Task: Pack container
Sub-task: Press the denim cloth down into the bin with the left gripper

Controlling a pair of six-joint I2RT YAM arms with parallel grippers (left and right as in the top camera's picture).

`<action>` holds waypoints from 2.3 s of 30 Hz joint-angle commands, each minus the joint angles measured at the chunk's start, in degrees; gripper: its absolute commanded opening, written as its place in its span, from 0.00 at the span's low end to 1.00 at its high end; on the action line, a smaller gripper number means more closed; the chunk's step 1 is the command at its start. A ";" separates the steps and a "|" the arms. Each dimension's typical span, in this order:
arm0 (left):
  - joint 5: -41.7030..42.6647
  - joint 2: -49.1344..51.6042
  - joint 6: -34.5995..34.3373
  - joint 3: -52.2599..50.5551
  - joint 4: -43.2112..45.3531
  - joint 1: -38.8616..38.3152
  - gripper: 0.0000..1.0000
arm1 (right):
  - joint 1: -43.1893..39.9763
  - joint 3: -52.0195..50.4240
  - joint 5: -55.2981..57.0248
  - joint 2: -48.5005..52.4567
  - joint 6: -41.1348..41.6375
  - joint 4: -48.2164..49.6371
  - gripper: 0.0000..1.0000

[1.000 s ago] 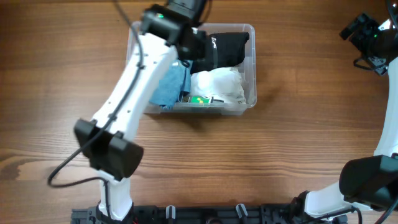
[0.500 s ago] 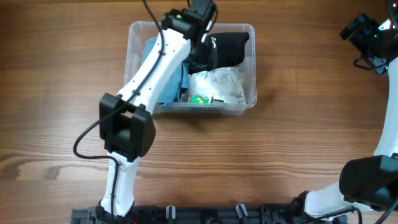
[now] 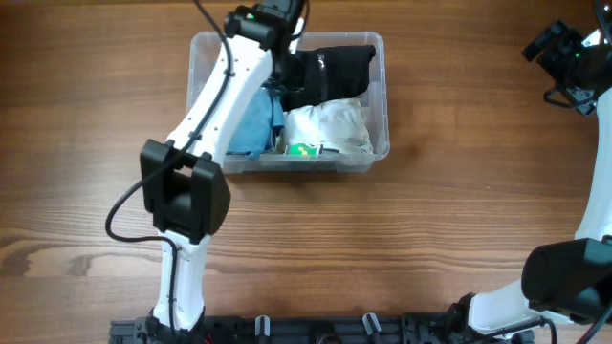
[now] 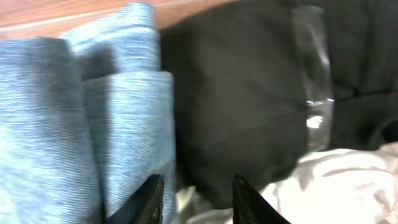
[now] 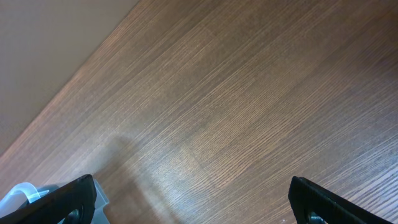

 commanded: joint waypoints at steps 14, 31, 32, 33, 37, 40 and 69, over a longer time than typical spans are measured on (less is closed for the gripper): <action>-1.57 -7.82 -5.11 1.29 -3.50 -1.51 0.04 | 0.11 -0.28 0.94 0.35 0.66 0.17 1.00; -4.48 0.17 -9.42 1.11 -3.41 4.68 0.04 | 0.11 -0.28 0.96 0.35 0.68 0.17 1.00; -3.63 1.51 -9.40 1.11 -2.97 4.50 0.04 | 0.11 -0.28 0.94 0.35 0.66 0.17 1.00; -2.73 2.80 -9.38 1.11 -2.58 4.37 0.04 | 0.11 -0.28 0.94 0.35 0.68 0.17 1.00; -1.53 8.28 -9.38 1.11 -1.51 3.39 0.04 | 0.11 -0.28 0.96 0.35 0.68 0.17 1.00; -1.55 9.18 -9.16 1.11 -1.70 3.39 0.04 | 0.11 -0.28 0.96 0.35 0.68 0.17 1.00; -0.85 -3.41 -11.17 -10.08 -8.15 -0.98 0.04 | 0.11 -0.28 0.94 0.35 0.66 0.17 1.00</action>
